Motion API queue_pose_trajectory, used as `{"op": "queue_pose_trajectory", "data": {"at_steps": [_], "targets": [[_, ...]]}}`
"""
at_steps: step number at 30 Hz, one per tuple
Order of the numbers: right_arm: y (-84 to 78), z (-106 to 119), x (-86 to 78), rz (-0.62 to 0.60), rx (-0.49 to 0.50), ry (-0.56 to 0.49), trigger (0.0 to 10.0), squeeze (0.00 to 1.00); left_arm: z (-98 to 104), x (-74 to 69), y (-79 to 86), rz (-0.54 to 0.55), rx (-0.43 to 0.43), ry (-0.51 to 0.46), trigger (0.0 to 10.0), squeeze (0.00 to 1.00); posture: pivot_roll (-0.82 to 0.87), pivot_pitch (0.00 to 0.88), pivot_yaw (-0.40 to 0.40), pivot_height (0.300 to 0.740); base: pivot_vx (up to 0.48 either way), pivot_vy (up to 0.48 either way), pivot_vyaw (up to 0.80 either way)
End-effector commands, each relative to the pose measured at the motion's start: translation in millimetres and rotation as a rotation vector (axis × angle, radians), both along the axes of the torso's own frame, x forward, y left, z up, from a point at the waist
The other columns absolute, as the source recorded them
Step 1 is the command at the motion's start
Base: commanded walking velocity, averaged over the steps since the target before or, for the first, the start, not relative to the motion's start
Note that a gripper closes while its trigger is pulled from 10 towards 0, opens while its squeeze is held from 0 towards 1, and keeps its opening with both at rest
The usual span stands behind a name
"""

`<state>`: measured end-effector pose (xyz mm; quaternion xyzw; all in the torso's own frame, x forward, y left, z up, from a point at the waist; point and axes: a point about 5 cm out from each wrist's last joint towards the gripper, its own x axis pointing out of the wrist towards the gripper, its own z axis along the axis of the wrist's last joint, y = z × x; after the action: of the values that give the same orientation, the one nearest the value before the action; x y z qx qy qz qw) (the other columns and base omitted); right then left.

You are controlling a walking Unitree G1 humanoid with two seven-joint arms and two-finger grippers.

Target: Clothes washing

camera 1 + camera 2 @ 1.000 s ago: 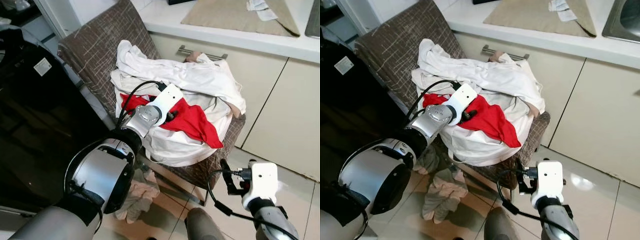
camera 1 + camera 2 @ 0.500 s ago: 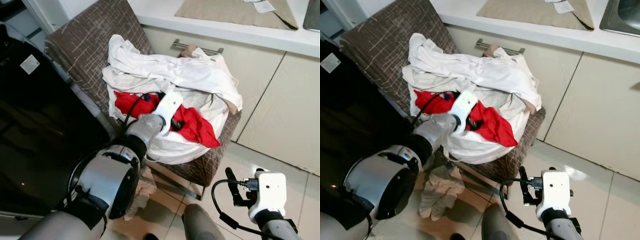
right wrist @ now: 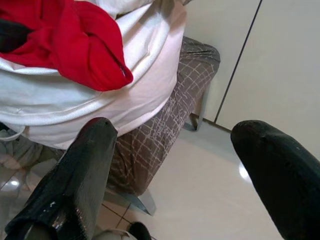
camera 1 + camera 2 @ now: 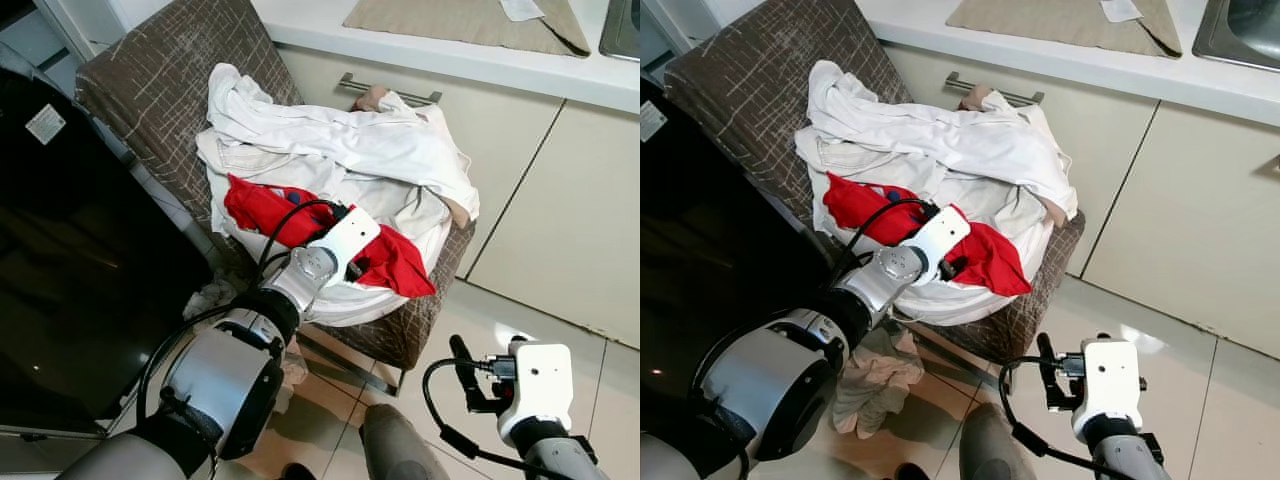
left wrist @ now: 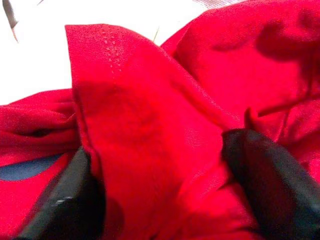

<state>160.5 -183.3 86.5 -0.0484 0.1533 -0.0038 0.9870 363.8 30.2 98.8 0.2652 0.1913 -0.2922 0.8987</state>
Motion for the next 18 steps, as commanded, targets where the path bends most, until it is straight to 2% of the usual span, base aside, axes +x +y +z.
{"op": "queue_pose_trajectory", "data": {"at_steps": [1, 3, 5, 6, 7, 10, 18], "targets": [[0.8, 0.5, -1.2, 0.001, 0.011, 0.008, 10.0, 0.00, -14.4, -6.9, 4.6, 0.023, -0.009, 0.058, 0.0, 0.00, -0.72, 0.210, 0.176, 0.740, 0.000, 0.000, 0.00], [0.7, 0.7, -0.6, 0.000, 0.012, 0.007, 10.0, 0.00, -14.1, -6.8, 4.3, 0.027, -0.022, 0.059, 0.0, 0.00, -0.72, 0.209, 0.175, 0.740, 0.000, 0.000, 0.00], [-0.1, 1.0, 1.2, -0.005, 0.020, 0.005, 10.0, 0.00, -12.9, -6.2, 3.7, 0.068, -0.084, 0.075, 0.0, 0.00, -0.72, 0.203, 0.172, 0.740, 0.000, 0.000, 0.00], [-0.4, 1.2, 1.8, -0.007, 0.023, 0.005, 10.0, 0.00, -12.9, -6.3, 3.2, 0.091, -0.126, 0.095, 0.0, 0.00, -0.72, 0.202, 0.171, 0.740, 0.000, 0.000, 0.00], [-1.1, 1.6, 2.8, -0.007, 0.025, 0.005, 10.0, 0.00, -14.6, -7.2, 3.2, 0.165, -0.226, 0.154, 0.0, 0.00, -0.72, 0.198, 0.169, 0.740, 0.000, 0.000, 0.00], [-1.7, 1.6, 4.2, -0.006, 0.025, 0.005, 10.0, 0.00, -16.2, -8.3, 2.6, 0.197, -0.270, 0.184, 0.0, 0.00, -0.71, 0.196, 0.168, 0.740, 0.000, 0.000, 0.00], [-1.4, 2.4, 12.0, 0.000, 0.026, -0.008, 10.0, 0.00, -21.5, -13.9, -3.9, 0.164, -0.267, 0.196, 0.0, 0.00, -0.71, 0.174, 0.178, 0.740, 0.000, 0.000, 0.00]]}}
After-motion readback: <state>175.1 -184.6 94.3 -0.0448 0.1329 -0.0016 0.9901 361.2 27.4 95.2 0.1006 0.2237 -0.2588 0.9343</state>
